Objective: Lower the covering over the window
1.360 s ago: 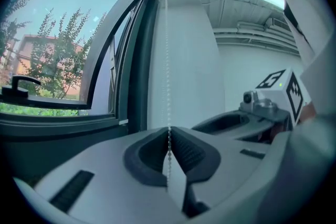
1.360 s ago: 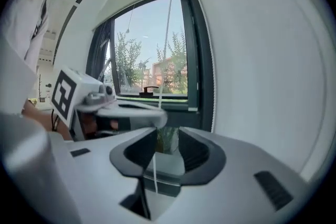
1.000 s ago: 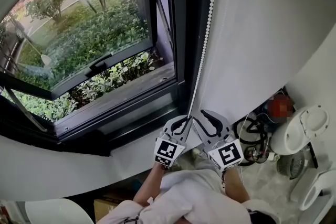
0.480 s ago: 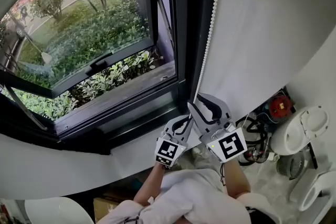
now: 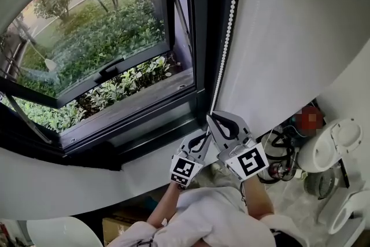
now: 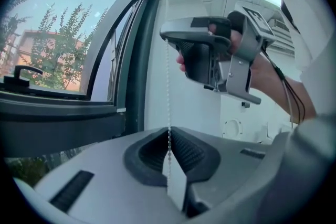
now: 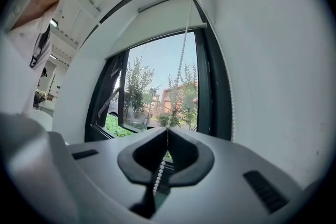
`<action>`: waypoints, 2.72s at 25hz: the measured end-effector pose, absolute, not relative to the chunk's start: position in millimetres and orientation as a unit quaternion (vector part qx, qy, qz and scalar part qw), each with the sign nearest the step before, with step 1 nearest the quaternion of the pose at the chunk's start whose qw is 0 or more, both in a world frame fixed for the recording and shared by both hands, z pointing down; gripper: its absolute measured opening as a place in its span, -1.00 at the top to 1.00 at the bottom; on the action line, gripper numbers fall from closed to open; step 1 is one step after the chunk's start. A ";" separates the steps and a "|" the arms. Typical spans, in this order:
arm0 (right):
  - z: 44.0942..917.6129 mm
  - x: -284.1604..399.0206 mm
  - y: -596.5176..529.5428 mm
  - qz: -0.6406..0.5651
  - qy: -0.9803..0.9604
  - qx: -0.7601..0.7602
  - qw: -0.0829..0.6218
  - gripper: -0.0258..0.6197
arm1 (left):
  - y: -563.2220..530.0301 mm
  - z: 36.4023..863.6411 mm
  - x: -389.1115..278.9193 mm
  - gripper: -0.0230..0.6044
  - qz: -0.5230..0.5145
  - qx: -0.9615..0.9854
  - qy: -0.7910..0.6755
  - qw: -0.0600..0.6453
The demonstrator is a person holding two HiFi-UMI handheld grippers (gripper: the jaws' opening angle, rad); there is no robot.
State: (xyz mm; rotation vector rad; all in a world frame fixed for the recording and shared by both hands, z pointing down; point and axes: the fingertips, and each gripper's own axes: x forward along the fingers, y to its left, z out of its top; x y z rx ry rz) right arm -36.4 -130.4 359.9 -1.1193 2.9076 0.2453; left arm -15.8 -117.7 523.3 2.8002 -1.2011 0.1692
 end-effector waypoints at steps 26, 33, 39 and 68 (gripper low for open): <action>458.5 -33.6 -131.9 -0.009 0.927 -0.373 -0.048 0.93 | -107.0 620.3 -11.9 0.86 0.138 0.911 -0.377 0.091; 476.4 -32.8 -134.8 -0.029 0.925 -0.373 -0.057 0.93 | -108.5 638.3 -11.4 0.86 0.151 0.909 -0.374 0.105; 491.3 -31.2 -134.6 -0.044 0.924 -0.375 -0.067 0.93 | -108.3 653.0 -11.2 0.86 0.160 0.907 -0.371 0.116; 504.2 -26.5 -141.3 -0.057 0.925 -0.372 -0.062 0.93 | -124.5 469.9 -48.1 0.65 0.020 0.915 -0.399 0.049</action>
